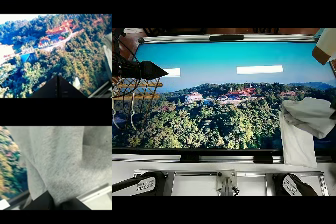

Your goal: Fold the shirts.

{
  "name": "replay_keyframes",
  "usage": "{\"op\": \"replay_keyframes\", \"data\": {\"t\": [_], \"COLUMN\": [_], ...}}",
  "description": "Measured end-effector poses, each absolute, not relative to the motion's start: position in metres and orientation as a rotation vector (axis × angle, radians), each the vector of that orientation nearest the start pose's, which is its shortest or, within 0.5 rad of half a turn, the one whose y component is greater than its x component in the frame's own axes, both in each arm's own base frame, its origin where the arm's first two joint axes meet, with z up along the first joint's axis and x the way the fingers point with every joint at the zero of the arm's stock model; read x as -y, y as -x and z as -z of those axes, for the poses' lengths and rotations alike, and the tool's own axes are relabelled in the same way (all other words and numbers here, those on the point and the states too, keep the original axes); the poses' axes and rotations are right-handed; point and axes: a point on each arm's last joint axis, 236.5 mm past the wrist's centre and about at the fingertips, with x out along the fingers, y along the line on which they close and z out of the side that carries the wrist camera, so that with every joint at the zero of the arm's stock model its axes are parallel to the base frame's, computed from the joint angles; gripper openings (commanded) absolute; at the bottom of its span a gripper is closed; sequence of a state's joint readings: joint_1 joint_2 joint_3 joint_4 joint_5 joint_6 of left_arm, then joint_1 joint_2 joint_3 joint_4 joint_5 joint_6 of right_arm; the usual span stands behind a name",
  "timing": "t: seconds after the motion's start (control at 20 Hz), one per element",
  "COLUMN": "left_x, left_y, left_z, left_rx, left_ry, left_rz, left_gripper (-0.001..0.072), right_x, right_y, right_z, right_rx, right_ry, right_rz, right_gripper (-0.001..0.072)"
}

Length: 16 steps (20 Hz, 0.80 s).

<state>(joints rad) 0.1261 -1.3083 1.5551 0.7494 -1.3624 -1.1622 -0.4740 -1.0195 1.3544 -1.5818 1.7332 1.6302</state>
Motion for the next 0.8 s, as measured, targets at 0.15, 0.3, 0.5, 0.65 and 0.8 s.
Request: {"op": "replay_keyframes", "data": {"t": [0.15,0.3,0.5,0.65,0.8], "left_x": [0.118,0.118,0.118,0.118,0.118], "left_y": [-0.419,-0.419,-0.419,-0.419,-0.419], "left_z": [-0.198,-0.198,-0.198,-0.198,-0.198], "left_rx": [-0.864,-0.863,-0.863,-0.863,-0.863], "left_ry": [0.293,0.292,0.292,0.292,0.292], "left_rz": [0.694,0.694,0.694,0.694,0.694], "left_gripper": [0.0033,0.0032,0.0033,0.0033,0.0032], "right_x": [0.132,0.118,0.102,0.096,0.092], "right_y": [-0.2,-0.163,-0.14,-0.132,-0.124], "right_z": [-0.1,-0.072,-0.047,-0.036,-0.025], "right_rx": [-1.481,-1.63,-1.733,-1.77,-1.804], "right_ry": [-0.311,-0.323,-0.37,-0.393,-0.399], "right_rz": [0.507,0.505,0.488,0.492,0.49], "right_gripper": [0.0075,0.0075,0.0075,0.0305,0.0548]}}
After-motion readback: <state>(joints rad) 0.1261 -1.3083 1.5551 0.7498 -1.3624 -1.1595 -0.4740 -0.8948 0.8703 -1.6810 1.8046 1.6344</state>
